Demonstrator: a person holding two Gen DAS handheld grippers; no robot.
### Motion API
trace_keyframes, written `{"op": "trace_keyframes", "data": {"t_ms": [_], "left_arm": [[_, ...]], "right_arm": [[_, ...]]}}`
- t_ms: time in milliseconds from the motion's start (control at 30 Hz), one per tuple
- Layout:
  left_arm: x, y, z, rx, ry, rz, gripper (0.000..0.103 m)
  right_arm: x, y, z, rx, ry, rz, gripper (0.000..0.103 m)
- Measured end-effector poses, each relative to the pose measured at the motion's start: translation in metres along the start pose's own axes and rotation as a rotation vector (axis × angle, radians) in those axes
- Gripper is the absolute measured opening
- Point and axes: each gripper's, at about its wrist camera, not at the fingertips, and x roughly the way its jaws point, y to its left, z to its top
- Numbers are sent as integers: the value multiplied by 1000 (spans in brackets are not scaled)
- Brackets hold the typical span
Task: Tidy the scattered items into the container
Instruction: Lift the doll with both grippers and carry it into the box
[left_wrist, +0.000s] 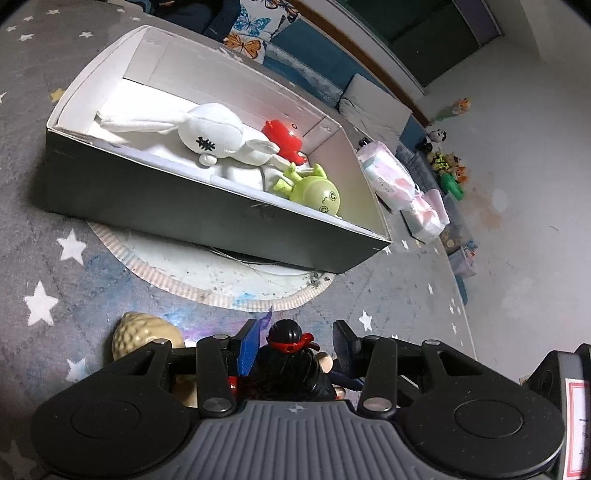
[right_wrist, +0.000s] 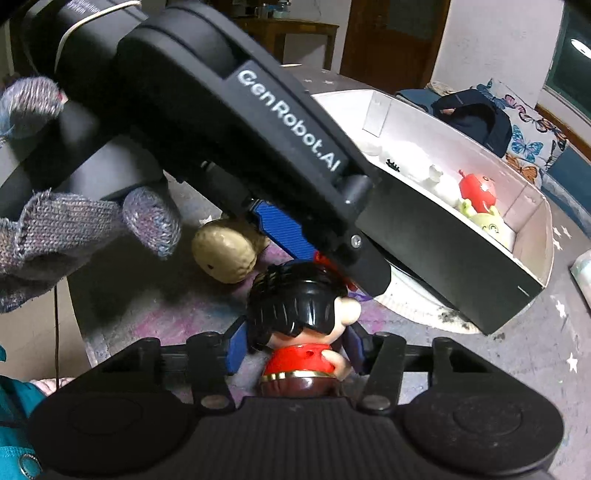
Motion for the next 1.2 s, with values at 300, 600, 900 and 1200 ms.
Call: {"op": "trace_keyframes", "data": {"t_ms": [300,600,900,1200], "left_arm": [[-6,-2,-5,1,-4,-8,46],[-32,-30,19,78,-93,-48,45],[-39,-63,99,172,-215,-15,45],[12,-37,152,158,-201,40,45]], "right_arm": [[-14,-7,-6,113,-52,-12,53],[-52,-17,15,132,-160,-69,53],[-60,-68,73,176,-299,-141,53],[-9,-124,103,300,-264,-114,53]]}}
